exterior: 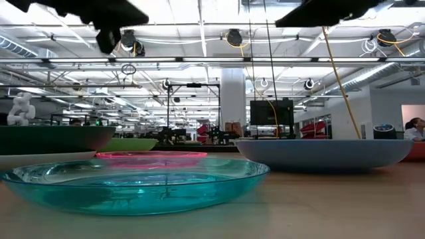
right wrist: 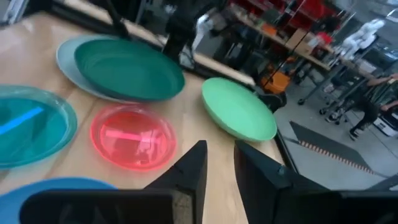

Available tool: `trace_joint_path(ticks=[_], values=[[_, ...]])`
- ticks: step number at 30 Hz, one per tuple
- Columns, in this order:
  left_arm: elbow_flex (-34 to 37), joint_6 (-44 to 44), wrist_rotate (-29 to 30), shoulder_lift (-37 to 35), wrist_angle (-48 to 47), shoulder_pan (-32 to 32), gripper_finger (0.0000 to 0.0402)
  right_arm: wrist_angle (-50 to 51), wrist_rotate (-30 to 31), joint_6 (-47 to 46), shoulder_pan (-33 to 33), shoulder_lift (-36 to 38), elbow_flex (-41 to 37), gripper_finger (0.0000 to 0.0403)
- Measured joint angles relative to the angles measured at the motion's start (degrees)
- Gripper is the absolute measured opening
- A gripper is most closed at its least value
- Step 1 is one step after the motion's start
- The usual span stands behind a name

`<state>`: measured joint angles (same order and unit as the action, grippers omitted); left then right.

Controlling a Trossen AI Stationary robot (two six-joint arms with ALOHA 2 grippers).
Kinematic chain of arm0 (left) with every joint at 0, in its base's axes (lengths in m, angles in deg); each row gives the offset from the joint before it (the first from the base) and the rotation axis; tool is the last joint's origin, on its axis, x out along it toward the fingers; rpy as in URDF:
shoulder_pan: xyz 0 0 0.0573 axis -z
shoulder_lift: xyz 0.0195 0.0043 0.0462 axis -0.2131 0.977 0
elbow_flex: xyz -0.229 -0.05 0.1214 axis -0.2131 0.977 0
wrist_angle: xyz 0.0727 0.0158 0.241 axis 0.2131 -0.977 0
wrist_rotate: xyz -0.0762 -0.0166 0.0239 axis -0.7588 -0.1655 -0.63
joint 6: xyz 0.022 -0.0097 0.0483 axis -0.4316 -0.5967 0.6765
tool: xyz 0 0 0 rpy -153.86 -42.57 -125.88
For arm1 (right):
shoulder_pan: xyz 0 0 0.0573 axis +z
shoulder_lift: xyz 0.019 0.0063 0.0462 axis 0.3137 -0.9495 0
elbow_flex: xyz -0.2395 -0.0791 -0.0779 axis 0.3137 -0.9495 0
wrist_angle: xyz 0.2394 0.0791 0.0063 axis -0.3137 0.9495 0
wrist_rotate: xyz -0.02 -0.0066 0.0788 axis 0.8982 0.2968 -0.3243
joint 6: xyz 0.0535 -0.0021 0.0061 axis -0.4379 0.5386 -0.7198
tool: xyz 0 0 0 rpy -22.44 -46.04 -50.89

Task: Stack plastic plates
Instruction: Stack the dark green plate on top of the gray plate

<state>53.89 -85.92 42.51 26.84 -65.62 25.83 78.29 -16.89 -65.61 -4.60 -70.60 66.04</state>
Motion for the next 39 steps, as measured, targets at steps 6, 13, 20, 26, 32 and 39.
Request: trace_joint_path(ticks=[6,13,20,26,32,39], values=[[0.0,-21.1,0.4,8.7,-3.2,4.9,0.0017,-0.7,0.2,-0.2,-0.1,7.2,-5.2,0.0073],[0.0,-41.1,-6.3,13.7,-16.0,10.3,0.0017,-3.1,0.3,4.1,-0.6,8.0,-5.5,0.0073],[0.0,-49.5,-10.1,14.2,-25.0,14.4,0.0017,-4.4,0.3,5.3,-2.0,7.9,-5.5,0.0073],[0.0,-53.1,-6.3,15.1,-38.8,13.4,0.0017,-4.5,0.3,4.8,-2.3,7.9,-5.5,0.0073],[0.0,-52.4,-5.3,17.0,-38.2,13.7,0.0017,-3.5,0.3,4.2,-2.3,7.6,-5.5,0.0073],[-0.3,-53.0,-5.3,20.4,-36.1,15.5,0.0017,-2.9,0.3,4.1,-2.3,7.3,-5.5,0.0073]])
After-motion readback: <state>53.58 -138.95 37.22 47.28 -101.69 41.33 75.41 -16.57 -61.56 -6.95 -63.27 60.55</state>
